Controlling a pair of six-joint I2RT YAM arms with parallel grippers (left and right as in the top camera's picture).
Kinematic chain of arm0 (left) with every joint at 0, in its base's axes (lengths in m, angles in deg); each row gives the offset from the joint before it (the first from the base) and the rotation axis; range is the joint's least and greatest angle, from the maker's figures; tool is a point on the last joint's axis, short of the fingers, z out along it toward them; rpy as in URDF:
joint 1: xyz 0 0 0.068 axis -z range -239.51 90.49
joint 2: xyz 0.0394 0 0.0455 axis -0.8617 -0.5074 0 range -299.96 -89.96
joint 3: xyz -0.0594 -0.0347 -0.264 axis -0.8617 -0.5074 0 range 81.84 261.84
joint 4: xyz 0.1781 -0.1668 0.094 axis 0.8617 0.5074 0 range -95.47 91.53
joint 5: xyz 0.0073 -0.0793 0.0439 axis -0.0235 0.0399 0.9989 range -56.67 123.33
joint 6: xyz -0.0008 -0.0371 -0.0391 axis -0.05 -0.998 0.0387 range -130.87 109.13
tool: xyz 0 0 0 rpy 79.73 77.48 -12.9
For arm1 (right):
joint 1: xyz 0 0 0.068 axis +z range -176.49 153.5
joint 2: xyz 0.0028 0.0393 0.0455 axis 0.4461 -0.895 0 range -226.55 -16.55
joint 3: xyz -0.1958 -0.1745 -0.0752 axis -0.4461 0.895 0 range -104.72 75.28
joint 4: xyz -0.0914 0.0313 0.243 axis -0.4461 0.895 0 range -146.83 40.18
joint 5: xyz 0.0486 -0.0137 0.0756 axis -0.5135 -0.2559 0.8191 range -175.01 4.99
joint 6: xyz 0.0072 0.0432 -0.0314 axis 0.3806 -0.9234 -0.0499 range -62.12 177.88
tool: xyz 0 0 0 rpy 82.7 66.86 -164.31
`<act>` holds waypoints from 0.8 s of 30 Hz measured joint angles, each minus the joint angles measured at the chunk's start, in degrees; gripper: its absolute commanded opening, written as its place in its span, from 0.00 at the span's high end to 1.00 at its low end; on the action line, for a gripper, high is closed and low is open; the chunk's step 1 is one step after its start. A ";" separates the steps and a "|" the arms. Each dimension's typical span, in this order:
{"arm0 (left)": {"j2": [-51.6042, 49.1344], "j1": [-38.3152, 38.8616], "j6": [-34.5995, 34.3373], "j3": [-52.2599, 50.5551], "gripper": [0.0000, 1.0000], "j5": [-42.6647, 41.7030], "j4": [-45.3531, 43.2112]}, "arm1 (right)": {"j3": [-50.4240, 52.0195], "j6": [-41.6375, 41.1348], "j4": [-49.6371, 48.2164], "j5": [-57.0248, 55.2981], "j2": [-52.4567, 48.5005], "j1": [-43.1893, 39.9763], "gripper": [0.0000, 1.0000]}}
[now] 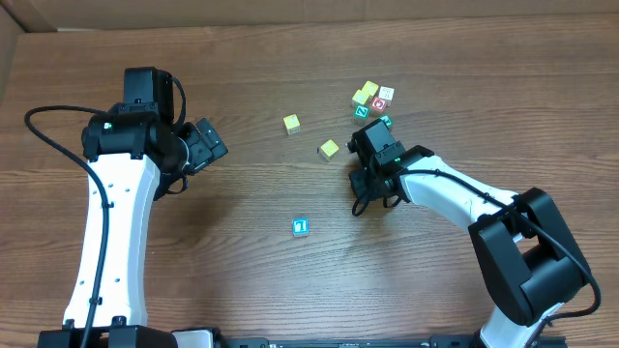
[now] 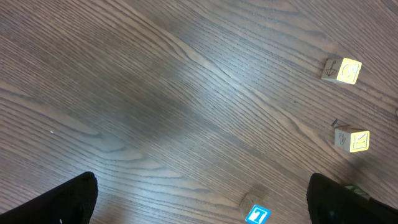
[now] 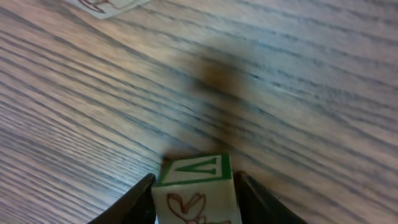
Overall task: Flip 3 blocks
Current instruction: 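Carry the green-lettered block toward the blue block and rotate it down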
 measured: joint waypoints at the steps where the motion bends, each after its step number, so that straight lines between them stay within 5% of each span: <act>1: 0.00 0.00 0.00 0.00 0.00 0.00 0.00 | 0.00 0.02 0.44 0.02 0.00 0.00 0.64; 24: 0.00 0.00 0.00 0.00 0.01 0.00 -0.02 | -2.58 -13.31 12.48 12.50 0.00 2.34 0.72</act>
